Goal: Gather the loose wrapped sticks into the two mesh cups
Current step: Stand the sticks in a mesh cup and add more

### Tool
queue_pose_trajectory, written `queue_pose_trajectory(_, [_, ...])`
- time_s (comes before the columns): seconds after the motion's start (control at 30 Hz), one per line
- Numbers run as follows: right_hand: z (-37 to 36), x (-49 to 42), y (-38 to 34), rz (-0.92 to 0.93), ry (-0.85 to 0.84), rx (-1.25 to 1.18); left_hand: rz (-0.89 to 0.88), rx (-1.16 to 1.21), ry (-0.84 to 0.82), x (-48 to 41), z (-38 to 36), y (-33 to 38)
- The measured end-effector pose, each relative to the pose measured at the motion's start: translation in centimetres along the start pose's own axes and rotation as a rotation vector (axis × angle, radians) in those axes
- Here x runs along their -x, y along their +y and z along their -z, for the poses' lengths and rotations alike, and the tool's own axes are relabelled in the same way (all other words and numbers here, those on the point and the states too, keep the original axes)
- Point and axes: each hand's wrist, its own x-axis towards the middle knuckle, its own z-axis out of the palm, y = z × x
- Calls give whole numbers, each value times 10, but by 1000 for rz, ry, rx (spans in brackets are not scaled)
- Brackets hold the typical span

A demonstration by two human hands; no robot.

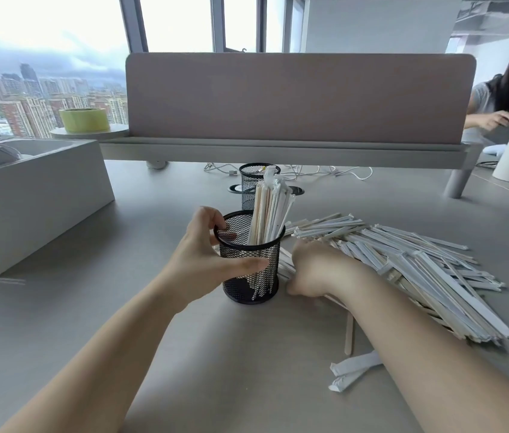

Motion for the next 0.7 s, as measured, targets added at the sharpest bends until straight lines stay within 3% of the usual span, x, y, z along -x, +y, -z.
queue_pose_trajectory(0.43, [-7,-4,-3,-63,-46,-44,7,-28,4,-2,0,-2])
queue_pose_trajectory(0.7, [-12,-7,-4,-73,12,-53,14,-26,8,-2,0,-2])
